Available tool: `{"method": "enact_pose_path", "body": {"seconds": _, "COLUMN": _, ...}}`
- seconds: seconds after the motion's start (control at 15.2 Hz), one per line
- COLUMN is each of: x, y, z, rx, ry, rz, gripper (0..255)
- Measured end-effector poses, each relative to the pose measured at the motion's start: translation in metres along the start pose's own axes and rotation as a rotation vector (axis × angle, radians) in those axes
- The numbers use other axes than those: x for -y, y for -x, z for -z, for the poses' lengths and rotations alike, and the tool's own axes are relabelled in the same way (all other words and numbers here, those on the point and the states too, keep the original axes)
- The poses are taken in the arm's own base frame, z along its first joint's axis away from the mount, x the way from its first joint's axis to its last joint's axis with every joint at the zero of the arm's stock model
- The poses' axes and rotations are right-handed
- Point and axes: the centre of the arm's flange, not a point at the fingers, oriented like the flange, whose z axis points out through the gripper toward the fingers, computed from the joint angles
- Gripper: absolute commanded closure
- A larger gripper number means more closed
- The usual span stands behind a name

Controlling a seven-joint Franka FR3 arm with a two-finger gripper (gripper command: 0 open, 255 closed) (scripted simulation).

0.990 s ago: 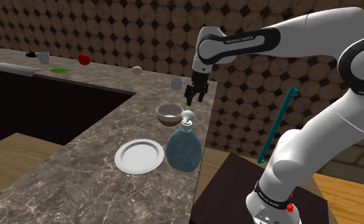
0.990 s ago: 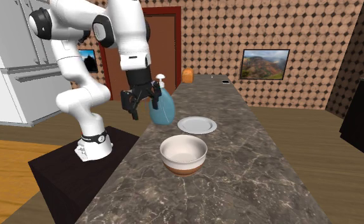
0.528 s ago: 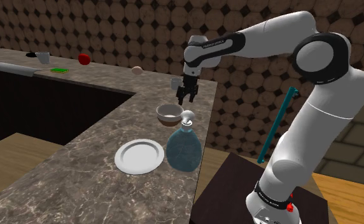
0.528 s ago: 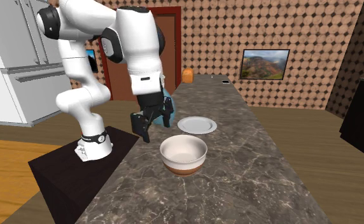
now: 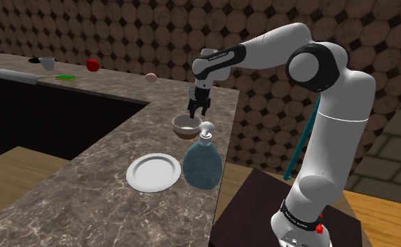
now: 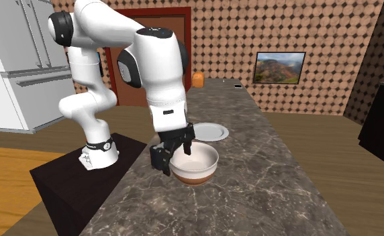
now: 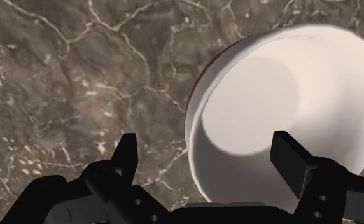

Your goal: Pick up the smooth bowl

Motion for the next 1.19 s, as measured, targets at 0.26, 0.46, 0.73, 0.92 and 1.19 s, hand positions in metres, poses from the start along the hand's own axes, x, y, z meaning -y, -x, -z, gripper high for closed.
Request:
{"method": "enact_pose_path", "body": {"seconds": 0.26, "x": -0.005, "y": -0.002, "z": -0.022, "rx": 0.000, "ry": -0.001, "rz": 0.000, "gripper": 0}}
{"method": "enact_pose_path", "body": {"seconds": 0.46, "x": -0.006, "y": 0.000, "z": -0.028, "rx": 0.000, "ry": 0.000, "rz": 0.000, "gripper": 255}}
{"method": "enact_pose_path", "body": {"seconds": 0.73, "x": -0.006, "y": 0.000, "z": -0.029, "rx": 0.000, "ry": 0.000, "rz": 0.000, "gripper": 255}}
{"method": "enact_pose_path", "body": {"seconds": 0.92, "x": -0.006, "y": 0.000, "z": -0.029, "rx": 0.000, "ry": 0.000, "rz": 0.000, "gripper": 255}}
{"method": "enact_pose_path", "body": {"seconds": 1.19, "x": -0.005, "y": -0.001, "z": -0.023, "rx": 0.000, "ry": 0.000, "rz": 0.000, "gripper": 255}}
